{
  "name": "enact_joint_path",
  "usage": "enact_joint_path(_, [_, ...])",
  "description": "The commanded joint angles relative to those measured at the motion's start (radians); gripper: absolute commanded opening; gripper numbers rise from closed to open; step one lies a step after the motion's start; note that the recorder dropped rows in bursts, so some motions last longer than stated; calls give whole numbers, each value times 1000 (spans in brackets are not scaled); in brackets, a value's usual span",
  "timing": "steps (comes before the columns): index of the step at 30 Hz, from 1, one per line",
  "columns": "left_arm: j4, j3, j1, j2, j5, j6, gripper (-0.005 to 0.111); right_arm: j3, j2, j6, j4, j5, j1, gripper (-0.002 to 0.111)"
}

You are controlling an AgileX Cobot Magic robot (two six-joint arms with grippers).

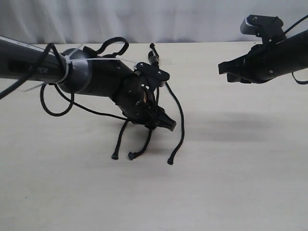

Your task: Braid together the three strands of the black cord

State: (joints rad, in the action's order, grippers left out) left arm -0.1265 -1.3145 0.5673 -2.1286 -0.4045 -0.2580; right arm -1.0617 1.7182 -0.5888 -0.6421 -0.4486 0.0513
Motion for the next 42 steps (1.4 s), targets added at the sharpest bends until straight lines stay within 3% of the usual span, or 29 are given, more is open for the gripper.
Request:
enact_joint_path(1, [9, -14, 4, -35, 18, 2, 46, -7, -2, -11, 3, 10, -3, 4])
enact_joint_path(8, [7, -14, 4, -76, 23, 4, 43, -7, -2, -11, -2, 10, -3, 4])
enact_joint_path(15, [7, -14, 4, -63, 16, 4, 0, -7, -2, -9, -2, 10, -3, 4])
enact_joint_path(22, [-81, -14, -28, 83, -3, 21, 0, -7, -2, -9, -2, 10, -3, 4])
enact_joint_path(26, [-131, -14, -124, 160, -81, 21, 0, -7, -2, -9, -2, 10, -3, 4])
enact_joint_path(33, [-135, -14, -247, 102, -86, 21, 0, -7, -1, -9, -2, 6, -3, 4])
enact_joint_path(42, [-168, -14, -293, 1, -58, 21, 0, -7, -1, -9, -2, 6, -3, 4])
